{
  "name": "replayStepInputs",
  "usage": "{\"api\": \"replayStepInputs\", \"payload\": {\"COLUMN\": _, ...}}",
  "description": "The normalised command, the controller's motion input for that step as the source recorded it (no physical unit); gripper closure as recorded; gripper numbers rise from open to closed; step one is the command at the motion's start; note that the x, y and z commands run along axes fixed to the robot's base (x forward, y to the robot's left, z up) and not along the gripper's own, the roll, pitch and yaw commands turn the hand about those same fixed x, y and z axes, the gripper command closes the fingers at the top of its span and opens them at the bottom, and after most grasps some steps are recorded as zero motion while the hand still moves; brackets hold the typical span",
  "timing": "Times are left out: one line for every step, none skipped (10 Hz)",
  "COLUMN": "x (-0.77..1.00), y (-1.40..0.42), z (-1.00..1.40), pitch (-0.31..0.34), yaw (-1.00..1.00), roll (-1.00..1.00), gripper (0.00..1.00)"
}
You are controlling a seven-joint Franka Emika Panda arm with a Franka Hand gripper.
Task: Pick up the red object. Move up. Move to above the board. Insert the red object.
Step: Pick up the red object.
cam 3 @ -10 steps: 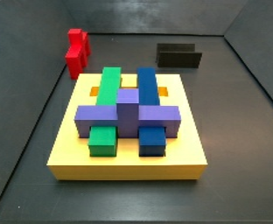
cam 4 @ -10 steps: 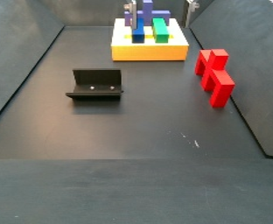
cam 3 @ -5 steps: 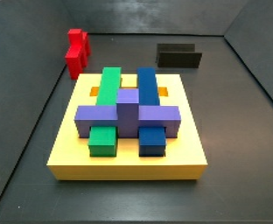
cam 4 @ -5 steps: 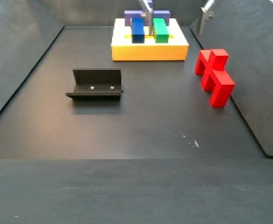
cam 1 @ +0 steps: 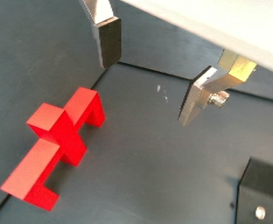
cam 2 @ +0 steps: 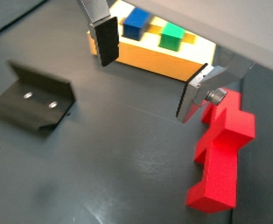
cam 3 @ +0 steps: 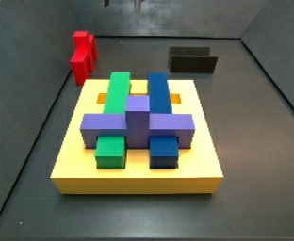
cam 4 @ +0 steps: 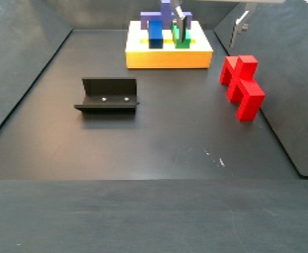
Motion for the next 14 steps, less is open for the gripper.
{"api": "replayStepInputs", "payload": {"x": -0.15, "y": -0.11, "z": 0.00, "pitch": -0.056, "yaw": -0.85, "roll": 0.00, "gripper": 0.00}}
{"api": "replayStepInputs", "payload": {"x": -0.11, "y": -0.05, "z": 0.00, "pitch": -0.046, "yaw": -0.91, "roll": 0.00, "gripper": 0.00}}
{"api": "replayStepInputs", "payload": {"x": -0.13, "y": -0.02, "z": 0.00, "pitch": -0.030, "yaw": -0.92, "roll": 0.00, "gripper": 0.00}}
{"api": "replayStepInputs", "payload": {"x": -0.13, "y": -0.04, "z": 0.00, "pitch": -0.040, "yaw": -0.91, "roll": 0.00, "gripper": 0.00}}
{"api": "replayStepInputs", "payload": {"x": -0.12, "y": -0.04, "z": 0.00, "pitch": -0.041, "yaw": -0.91, "roll": 0.00, "gripper": 0.00}}
{"api": "replayStepInputs", "payload": {"x": -0.14, "y": -0.06, "z": 0.00, "pitch": -0.043, "yaw": -0.88, "roll": 0.00, "gripper": 0.00}}
{"api": "replayStepInputs", "payload": {"x": -0.14, "y": -0.06, "z": 0.00, "pitch": -0.043, "yaw": -0.88, "roll": 0.00, "gripper": 0.00}}
{"api": "replayStepInputs", "payload": {"x": -0.16, "y": -0.09, "z": 0.00, "pitch": -0.036, "yaw": -0.85, "roll": 0.00, "gripper": 0.00}}
{"api": "replayStepInputs", "payload": {"x": -0.21, "y": -0.11, "z": -0.05, "pitch": -0.026, "yaw": -0.76, "roll": 0.12, "gripper": 0.00}}
{"api": "replayStepInputs", "payload": {"x": -0.23, "y": -0.27, "z": -0.12, "pitch": -0.010, "yaw": -0.61, "roll": 0.17, "gripper": 0.00}}
{"api": "replayStepInputs", "payload": {"x": -0.23, "y": -0.29, "z": -0.20, "pitch": -0.010, "yaw": -0.61, "roll": 0.13, "gripper": 0.00}}
{"api": "replayStepInputs", "payload": {"x": -0.17, "y": -0.28, "z": -0.30, "pitch": 0.000, "yaw": -0.71, "roll": 0.12, "gripper": 0.00}}
{"api": "replayStepInputs", "payload": {"x": -0.17, "y": -0.26, "z": -0.53, "pitch": 0.000, "yaw": -0.77, "roll": 0.00, "gripper": 0.00}}
{"api": "replayStepInputs", "payload": {"x": -0.28, "y": -0.05, "z": -0.57, "pitch": -0.026, "yaw": -0.78, "roll": -0.08, "gripper": 0.00}}
